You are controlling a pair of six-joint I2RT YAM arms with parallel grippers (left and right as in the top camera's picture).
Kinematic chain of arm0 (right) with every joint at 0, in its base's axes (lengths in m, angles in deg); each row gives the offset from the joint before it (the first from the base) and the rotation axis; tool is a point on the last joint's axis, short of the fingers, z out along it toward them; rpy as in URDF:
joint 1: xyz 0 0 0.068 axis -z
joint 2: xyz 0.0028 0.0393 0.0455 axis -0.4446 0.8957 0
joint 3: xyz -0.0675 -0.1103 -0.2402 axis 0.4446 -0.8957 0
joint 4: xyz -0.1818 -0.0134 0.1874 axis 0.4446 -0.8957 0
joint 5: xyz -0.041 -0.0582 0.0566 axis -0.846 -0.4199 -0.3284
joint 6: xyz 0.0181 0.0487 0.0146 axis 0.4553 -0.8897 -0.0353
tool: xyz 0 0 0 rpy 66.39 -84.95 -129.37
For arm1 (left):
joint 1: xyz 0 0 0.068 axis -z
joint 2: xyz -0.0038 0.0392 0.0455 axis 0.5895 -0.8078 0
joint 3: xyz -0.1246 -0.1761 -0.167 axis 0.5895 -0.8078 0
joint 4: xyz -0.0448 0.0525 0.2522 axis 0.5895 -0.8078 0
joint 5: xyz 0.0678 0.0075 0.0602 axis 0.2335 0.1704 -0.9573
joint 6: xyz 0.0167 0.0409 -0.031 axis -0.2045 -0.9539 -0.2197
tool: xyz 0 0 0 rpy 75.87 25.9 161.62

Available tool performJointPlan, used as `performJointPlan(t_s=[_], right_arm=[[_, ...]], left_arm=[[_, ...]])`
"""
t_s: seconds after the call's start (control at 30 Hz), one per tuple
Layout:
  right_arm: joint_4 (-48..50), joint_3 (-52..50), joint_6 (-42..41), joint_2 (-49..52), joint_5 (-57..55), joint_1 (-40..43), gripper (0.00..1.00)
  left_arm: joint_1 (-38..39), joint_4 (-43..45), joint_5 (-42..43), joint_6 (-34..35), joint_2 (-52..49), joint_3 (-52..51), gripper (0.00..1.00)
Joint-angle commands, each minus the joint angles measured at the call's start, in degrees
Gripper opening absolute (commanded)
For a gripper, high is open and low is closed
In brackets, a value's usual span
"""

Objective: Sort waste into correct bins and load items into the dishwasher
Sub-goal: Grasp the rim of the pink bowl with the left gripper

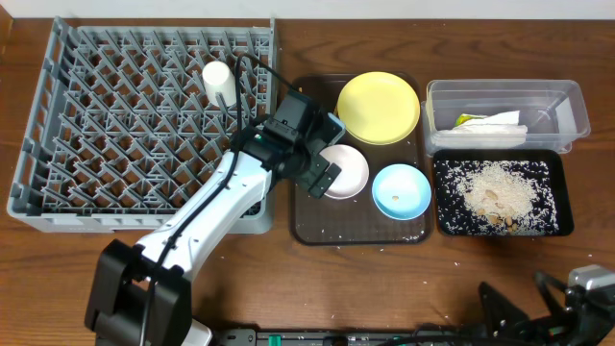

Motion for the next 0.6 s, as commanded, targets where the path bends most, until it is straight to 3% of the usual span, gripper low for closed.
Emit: performJointPlan(t_s=[0.0, 0.57], right_arm=[[0.1, -0.7, -0.4, 0.0, -0.3, 0.7, 0.99], [-4.8, -0.7, -0.3, 0.0, -0.4, 0.7, 0.99]], left_arm=[[0.2, 1.8, -1.3, -0.5, -2.0, 0.2, 1.00], [0.2, 11.4, -4.3, -3.3, -9.9, 0.2, 1.00]])
